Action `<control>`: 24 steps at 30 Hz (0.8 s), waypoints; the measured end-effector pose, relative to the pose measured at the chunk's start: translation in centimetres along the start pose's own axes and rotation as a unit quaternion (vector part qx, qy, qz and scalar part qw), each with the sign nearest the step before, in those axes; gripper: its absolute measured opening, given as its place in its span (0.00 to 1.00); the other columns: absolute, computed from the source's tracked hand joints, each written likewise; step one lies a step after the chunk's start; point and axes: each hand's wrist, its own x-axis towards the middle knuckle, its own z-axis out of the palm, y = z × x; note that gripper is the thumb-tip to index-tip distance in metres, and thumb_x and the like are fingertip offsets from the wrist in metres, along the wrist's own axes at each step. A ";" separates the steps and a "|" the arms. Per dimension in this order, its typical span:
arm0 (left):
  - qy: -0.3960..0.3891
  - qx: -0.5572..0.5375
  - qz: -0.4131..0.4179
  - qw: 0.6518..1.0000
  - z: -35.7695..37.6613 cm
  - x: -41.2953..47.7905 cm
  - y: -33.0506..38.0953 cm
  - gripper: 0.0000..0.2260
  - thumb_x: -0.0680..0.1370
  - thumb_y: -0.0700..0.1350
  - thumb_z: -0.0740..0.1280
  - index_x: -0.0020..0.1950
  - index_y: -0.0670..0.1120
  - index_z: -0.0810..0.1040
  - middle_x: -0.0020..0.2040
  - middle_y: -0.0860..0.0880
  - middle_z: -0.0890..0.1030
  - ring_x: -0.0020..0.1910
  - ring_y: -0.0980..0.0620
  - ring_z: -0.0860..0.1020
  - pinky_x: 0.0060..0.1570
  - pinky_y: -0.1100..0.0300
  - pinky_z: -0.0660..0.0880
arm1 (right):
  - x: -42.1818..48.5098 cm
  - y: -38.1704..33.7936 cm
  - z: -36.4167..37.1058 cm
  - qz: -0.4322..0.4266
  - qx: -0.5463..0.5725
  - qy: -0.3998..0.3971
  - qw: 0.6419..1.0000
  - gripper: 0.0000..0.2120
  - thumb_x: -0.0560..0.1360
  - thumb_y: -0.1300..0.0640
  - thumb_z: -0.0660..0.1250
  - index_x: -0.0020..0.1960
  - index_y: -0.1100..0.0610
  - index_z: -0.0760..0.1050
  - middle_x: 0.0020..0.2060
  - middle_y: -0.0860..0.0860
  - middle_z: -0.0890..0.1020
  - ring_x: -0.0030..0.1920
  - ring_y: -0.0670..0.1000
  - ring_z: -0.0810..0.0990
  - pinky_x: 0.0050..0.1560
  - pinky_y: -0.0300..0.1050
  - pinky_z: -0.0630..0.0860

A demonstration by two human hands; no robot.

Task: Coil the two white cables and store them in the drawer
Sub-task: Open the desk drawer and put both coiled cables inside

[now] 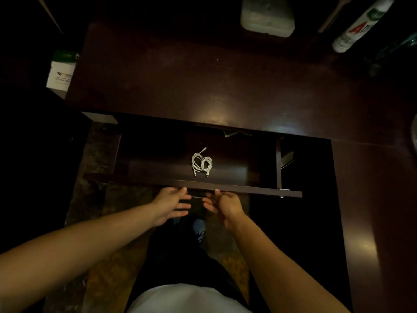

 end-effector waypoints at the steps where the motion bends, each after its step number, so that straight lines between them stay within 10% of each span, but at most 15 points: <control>1: -0.003 -0.004 0.009 1.000 0.1 0.0 0.2 0.12 0.82 0.45 0.62 0.62 0.42 0.72 0.60 0.42 0.80 0.53 0.44 0.81 0.47 0.51 0.80 | 0.2 0.0 0.1 -0.004 -0.001 0.000 1.000 0.10 0.82 0.60 0.58 0.57 0.65 0.72 0.46 0.58 0.82 0.40 0.52 0.83 0.38 0.42 0.83; 24: 0.073 0.091 0.135 0.984 0.0 6.3 10.9 0.10 0.78 0.47 0.69 0.57 0.46 0.80 0.57 0.43 0.81 0.58 0.46 0.78 0.40 0.60 0.77 | 6.3 -10.5 3.7 -0.073 -0.122 -0.003 0.990 0.16 0.79 0.50 0.63 0.61 0.60 0.76 0.57 0.57 0.82 0.58 0.55 0.80 0.51 0.50 0.80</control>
